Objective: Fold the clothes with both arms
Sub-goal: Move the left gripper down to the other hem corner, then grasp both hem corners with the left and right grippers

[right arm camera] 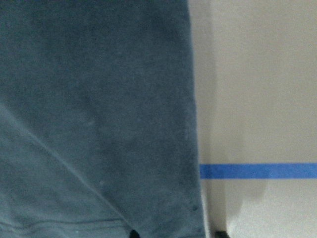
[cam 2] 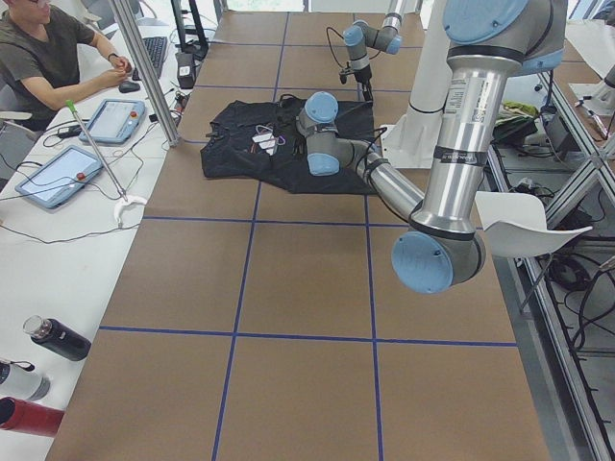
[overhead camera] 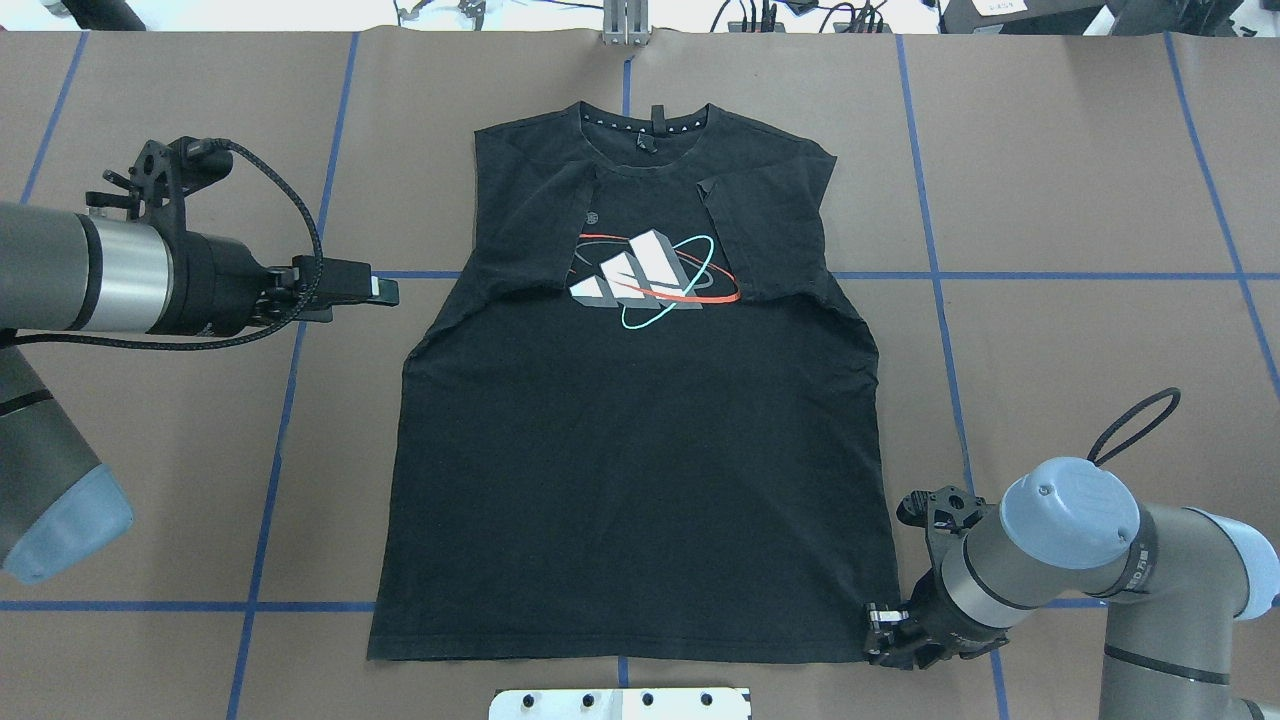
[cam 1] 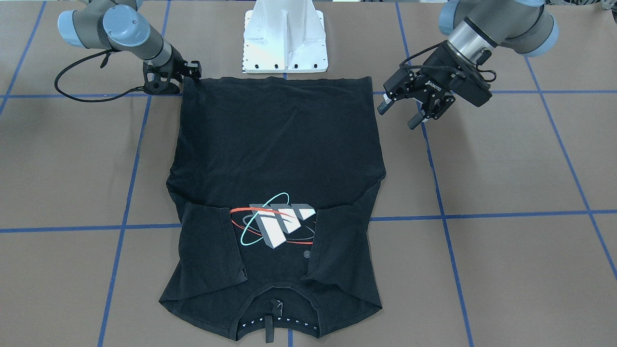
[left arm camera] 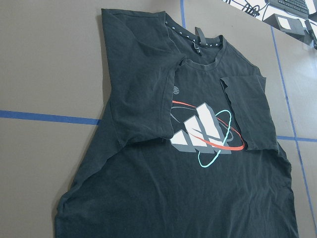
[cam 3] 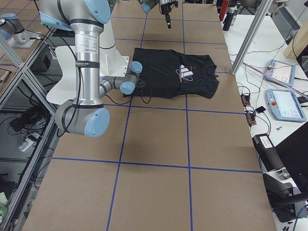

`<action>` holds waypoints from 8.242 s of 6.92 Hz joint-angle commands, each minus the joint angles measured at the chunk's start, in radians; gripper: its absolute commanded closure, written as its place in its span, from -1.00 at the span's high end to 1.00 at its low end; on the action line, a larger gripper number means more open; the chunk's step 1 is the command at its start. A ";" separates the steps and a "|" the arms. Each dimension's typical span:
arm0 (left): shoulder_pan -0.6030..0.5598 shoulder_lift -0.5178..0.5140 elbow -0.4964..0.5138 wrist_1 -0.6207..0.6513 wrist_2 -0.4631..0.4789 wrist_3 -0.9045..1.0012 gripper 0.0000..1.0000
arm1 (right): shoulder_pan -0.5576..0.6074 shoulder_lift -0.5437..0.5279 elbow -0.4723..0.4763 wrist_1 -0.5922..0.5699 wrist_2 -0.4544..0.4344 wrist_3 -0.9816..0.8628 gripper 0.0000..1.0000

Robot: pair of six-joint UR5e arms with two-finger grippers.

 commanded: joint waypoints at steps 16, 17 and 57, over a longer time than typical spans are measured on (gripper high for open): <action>0.386 0.233 -0.089 -0.037 0.228 -0.346 0.99 | 0.076 0.032 0.104 0.011 0.005 0.087 -1.00; 0.472 0.233 -0.087 -0.037 0.292 -0.421 0.99 | 0.079 0.037 0.106 0.012 0.006 0.086 -1.00; 0.663 0.210 -0.095 0.075 0.396 -0.512 -1.00 | 0.190 0.037 0.112 0.011 0.106 0.084 -1.00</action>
